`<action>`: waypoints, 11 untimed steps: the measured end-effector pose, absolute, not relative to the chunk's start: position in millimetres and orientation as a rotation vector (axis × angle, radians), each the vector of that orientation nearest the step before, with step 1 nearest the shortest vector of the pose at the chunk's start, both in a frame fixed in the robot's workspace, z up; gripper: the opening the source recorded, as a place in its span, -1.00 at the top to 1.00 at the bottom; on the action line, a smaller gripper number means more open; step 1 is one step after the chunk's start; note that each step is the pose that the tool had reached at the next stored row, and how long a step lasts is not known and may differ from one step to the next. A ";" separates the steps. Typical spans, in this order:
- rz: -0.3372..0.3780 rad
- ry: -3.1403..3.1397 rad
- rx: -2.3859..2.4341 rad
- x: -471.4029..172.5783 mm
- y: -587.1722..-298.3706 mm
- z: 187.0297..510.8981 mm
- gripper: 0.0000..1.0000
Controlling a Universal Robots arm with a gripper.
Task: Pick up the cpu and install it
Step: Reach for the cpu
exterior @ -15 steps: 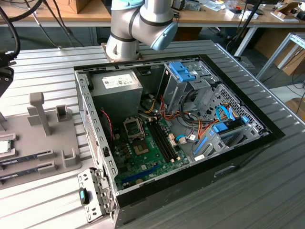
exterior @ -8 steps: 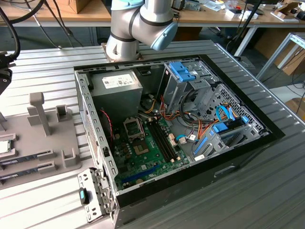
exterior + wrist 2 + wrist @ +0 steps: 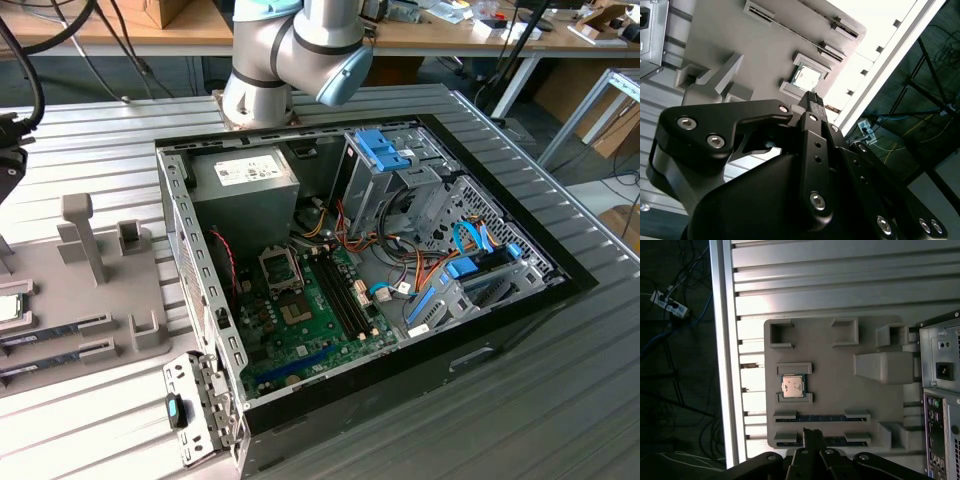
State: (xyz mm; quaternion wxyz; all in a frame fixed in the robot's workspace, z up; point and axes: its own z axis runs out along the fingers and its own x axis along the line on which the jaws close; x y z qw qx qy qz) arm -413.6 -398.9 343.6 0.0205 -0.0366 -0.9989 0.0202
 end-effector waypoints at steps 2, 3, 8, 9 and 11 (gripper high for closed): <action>0.063 -3.098 -0.113 -413.6 -398.8 342.3 0.79; 0.063 -3.098 -0.113 -413.6 -398.8 342.0 0.79; 0.063 -3.098 -0.113 -413.6 -398.8 340.0 0.79; 0.063 -3.098 -0.113 -413.6 -398.8 339.7 0.79; 0.063 -3.098 -0.113 -413.6 -398.8 338.3 0.79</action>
